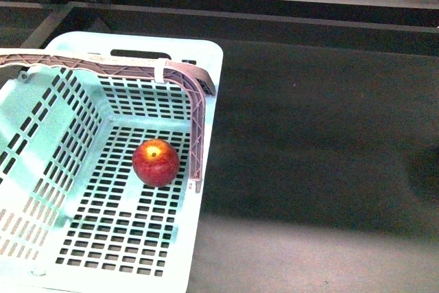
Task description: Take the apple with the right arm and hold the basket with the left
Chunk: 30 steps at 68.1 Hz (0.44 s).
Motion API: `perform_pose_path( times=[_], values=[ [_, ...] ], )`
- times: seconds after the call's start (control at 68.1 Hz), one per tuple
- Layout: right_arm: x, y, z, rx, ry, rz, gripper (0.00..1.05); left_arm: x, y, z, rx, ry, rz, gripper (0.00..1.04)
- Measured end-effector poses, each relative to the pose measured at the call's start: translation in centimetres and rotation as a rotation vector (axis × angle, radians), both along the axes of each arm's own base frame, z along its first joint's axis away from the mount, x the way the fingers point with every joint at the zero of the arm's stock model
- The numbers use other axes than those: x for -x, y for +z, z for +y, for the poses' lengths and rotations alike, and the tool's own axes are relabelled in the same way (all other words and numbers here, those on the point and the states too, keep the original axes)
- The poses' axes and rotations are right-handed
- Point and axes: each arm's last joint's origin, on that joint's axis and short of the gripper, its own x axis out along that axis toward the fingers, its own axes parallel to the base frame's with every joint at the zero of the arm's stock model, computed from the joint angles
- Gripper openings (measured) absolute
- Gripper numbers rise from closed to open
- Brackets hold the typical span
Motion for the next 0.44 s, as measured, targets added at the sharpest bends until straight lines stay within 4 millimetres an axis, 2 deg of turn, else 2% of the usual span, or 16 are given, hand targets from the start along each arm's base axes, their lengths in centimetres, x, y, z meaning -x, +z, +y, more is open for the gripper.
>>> perform_pose_path(
  times=[0.029,0.059,0.441],
  values=[
    [0.0,0.0,0.0,0.0,0.0,0.0,0.96,0.0,0.0,0.0,0.0,0.0,0.0,0.04],
    [0.0,0.0,0.0,0.0,0.0,0.0,0.96,0.0,0.0,0.0,0.0,0.0,0.0,0.09],
    [0.0,0.0,0.0,0.0,0.0,0.0,0.96,0.0,0.0,0.0,0.0,0.0,0.0,0.88]
  ],
)
